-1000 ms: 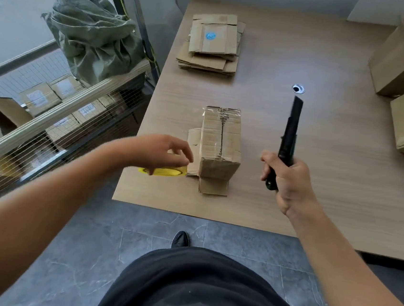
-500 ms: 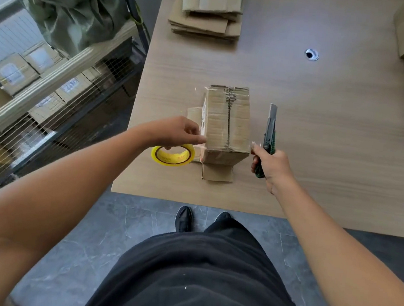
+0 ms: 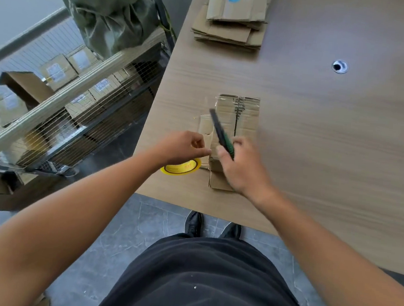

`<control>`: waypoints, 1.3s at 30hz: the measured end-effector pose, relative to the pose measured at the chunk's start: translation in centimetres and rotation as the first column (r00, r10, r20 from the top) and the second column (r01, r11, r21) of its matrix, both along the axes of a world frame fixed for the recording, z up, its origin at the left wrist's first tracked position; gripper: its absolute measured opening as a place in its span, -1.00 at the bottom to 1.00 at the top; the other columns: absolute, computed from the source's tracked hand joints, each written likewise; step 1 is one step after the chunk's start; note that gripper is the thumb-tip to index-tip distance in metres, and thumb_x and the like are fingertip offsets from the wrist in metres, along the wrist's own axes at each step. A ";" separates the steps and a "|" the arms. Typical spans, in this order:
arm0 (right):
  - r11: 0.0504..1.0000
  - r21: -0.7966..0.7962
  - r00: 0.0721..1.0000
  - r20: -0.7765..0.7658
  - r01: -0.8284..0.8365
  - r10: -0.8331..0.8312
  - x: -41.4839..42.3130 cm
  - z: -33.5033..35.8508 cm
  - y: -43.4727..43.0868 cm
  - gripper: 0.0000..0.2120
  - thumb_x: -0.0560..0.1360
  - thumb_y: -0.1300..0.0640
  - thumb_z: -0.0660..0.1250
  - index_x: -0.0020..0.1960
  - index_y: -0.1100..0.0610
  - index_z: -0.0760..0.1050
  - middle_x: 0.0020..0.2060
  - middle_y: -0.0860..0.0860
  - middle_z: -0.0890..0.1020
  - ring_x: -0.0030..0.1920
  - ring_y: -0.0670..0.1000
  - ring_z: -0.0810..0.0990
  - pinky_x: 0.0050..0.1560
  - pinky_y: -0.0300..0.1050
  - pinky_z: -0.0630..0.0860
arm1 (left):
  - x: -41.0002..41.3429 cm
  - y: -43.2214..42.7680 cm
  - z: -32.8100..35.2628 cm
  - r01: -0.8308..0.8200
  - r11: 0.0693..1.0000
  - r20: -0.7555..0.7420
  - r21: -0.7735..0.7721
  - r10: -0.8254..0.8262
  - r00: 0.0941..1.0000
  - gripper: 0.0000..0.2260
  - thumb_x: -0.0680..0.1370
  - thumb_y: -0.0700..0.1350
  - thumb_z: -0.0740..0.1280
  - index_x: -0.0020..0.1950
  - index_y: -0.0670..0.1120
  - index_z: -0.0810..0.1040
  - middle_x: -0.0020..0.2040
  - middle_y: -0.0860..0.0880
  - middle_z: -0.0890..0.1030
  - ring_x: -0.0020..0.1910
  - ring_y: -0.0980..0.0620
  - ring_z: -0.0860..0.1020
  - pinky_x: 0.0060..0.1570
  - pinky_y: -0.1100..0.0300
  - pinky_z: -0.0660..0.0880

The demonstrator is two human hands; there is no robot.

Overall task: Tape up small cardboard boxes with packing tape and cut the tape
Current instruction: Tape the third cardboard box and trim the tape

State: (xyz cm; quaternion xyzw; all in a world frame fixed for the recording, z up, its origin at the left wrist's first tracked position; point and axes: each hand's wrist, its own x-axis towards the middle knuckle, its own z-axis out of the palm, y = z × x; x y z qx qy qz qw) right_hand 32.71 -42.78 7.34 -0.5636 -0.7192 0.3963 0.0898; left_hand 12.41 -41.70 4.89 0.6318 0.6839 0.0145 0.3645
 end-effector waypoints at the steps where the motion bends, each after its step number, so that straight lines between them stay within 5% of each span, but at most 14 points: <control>1: 0.999 0.001 0.996 0.081 -0.041 0.041 -0.5 -0.5 -0.2 -0.51 0.68 -0.11 0.09 0.23 0.26 0.58 0.37 0.16 0.45 0.39 0.15 0.36 0.42 0.06 0.30 | 0.1 -0.2 0.0 0.005 1.000 -0.014 0.007 -0.005 1.000 -0.77 0.55 0.16 0.40 -0.04 0.00 0.61 -0.01 0.01 0.67 -0.02 0.00 0.61 0.05 0.05 0.56; 3: 0.998 0.007 0.986 0.152 -0.069 0.067 -0.9 -1.6 -0.6 -0.43 0.70 -0.10 0.01 0.29 0.34 0.54 0.53 0.18 0.29 0.56 0.16 0.17 0.56 0.11 0.10 | -0.5 -0.8 0.3 0.012 1.000 0.003 -0.002 -0.012 1.000 -0.82 0.56 0.08 0.39 0.09 0.02 0.62 0.11 0.02 0.66 0.12 -0.02 0.59 0.14 0.06 0.52; 8: 0.994 -0.025 0.980 0.165 -0.104 0.107 -1.4 -2.6 -0.9 -0.40 0.71 -0.08 -0.05 0.50 0.38 0.28 0.62 0.18 0.06 0.63 0.12 -0.07 0.61 0.06 -0.16 | -4.5 -3.9 1.2 -0.050 0.980 0.130 -0.193 0.076 0.989 -0.49 0.58 0.15 0.37 0.50 0.07 0.41 0.37 0.08 0.49 0.22 0.01 0.56 0.01 0.23 0.55; 10: 0.987 -0.024 0.963 0.220 -0.157 0.158 -1.5 -2.8 -1.2 -0.38 0.71 -0.09 -0.06 0.53 0.37 0.19 0.63 0.15 -0.03 0.63 0.10 -0.14 0.60 0.03 -0.23 | -4.9 -4.4 0.9 -0.021 0.990 -0.079 -0.139 0.010 0.997 -0.55 0.58 0.17 0.37 0.43 0.09 0.48 0.33 0.02 0.55 0.20 0.01 0.56 0.01 0.19 0.49; 12: 0.985 -0.041 0.954 0.245 -0.169 0.174 -1.6 -2.8 -1.2 -0.37 0.70 -0.12 -0.06 0.53 0.37 0.21 0.63 0.15 -0.07 0.63 0.11 -0.18 0.60 0.05 -0.25 | -4.2 -4.3 0.6 -0.026 0.997 -0.210 -0.068 0.011 0.978 -0.70 0.58 0.16 0.37 0.25 0.06 0.60 0.24 0.04 0.62 -0.06 0.11 0.61 -0.13 0.22 0.46; 15: 0.980 -0.082 0.938 0.285 -0.183 0.199 -1.6 -2.5 -0.5 -0.36 0.69 -0.15 -0.05 0.42 0.34 0.43 0.63 0.19 -0.08 0.62 0.17 -0.19 0.59 0.12 -0.24 | -3.7 -4.0 0.4 -0.200 0.979 0.030 -0.026 0.201 0.979 -0.82 0.58 0.08 0.41 0.03 -0.01 0.63 0.11 0.08 0.65 -0.44 0.17 0.51 -0.49 0.28 0.45; 17: 0.974 -0.091 0.925 0.308 -0.207 0.225 -1.7 -2.5 -0.5 -0.37 0.69 -0.16 -0.05 0.32 0.31 0.54 0.63 0.20 -0.12 0.62 0.19 -0.23 0.58 0.15 -0.27 | -4.2 -4.2 1.0 -0.213 0.976 0.137 -0.043 0.217 0.966 -0.83 0.57 0.06 0.42 -0.01 -0.02 0.62 0.09 0.09 0.65 -0.43 0.18 0.52 -0.50 0.27 0.46; 22: 0.969 -0.080 0.881 0.403 -0.235 0.247 -2.6 -2.6 -1.3 -0.37 0.69 -0.15 -0.07 0.21 0.28 0.60 0.62 0.21 -0.19 0.60 0.21 -0.31 0.56 0.18 -0.33 | -4.6 -4.3 1.2 -0.112 0.994 0.113 -0.008 0.113 0.987 -0.81 0.61 0.11 0.36 -0.08 0.02 0.63 -0.13 0.11 0.65 -0.40 0.30 0.54 -0.47 0.26 0.44; 25: 0.961 -0.101 0.849 0.451 -0.256 0.273 -2.9 -3.0 -1.0 -0.36 0.68 -0.18 -0.05 0.22 0.27 0.61 0.61 0.19 -0.25 0.59 0.21 -0.35 0.56 0.18 -0.35 | -4.3 -3.9 -0.3 0.101 0.978 -0.143 0.182 -0.076 0.987 -0.79 0.64 0.12 0.29 -0.01 0.03 0.62 -0.10 0.09 0.59 -0.16 0.09 0.53 -0.33 0.19 0.34; 28: 0.932 -0.150 0.775 0.520 -0.331 0.359 -2.6 -3.3 -1.1 -0.40 0.65 -0.21 0.01 0.16 0.19 0.67 0.57 0.18 -0.37 0.55 0.23 -0.44 0.53 0.19 -0.40 | -6.2 -3.4 -1.9 0.010 0.963 -0.397 0.269 0.101 0.912 -0.73 0.69 0.08 0.15 0.05 -0.03 0.56 -0.04 -0.02 0.57 -0.15 -0.07 0.51 -0.22 0.11 0.34; 31: 0.937 -0.144 0.794 0.499 -0.320 0.348 -2.3 -3.5 -1.6 -0.41 0.64 -0.25 0.04 0.00 0.11 0.71 0.54 0.14 -0.43 0.53 0.19 -0.50 0.51 0.16 -0.46 | -10.2 -2.6 -2.4 -0.074 0.950 -0.413 0.302 0.200 0.888 -0.71 0.69 0.10 0.10 -0.07 0.00 0.49 -0.10 -0.02 0.57 -0.24 -0.07 0.49 -0.24 0.04 0.37; 35: 0.982 -0.084 0.951 0.249 -0.168 0.184 -2.2 -2.0 -1.8 -0.50 0.67 -0.17 0.09 0.12 0.13 0.68 0.63 0.18 -0.15 0.60 0.14 -0.31 0.54 0.07 -0.39 | -14.2 -3.4 -3.0 0.121 0.927 -0.434 0.356 0.049 0.900 -0.73 0.68 0.09 0.18 0.01 -0.01 0.60 -0.07 0.00 0.57 -0.28 -0.02 0.48 -0.30 0.10 0.34; 39: 0.946 0.323 0.997 0.077 -0.004 -0.023 -2.6 -1.1 -5.3 -0.49 0.65 -0.14 0.08 0.16 0.22 0.63 0.48 0.18 0.38 0.61 0.15 0.07 0.60 0.16 -0.17 | -14.5 -5.5 -5.0 0.222 0.930 -0.424 0.294 -0.081 0.902 -0.71 0.69 0.07 0.18 0.11 -0.02 0.65 0.03 0.02 0.58 -0.16 -0.07 0.61 -0.23 0.06 0.51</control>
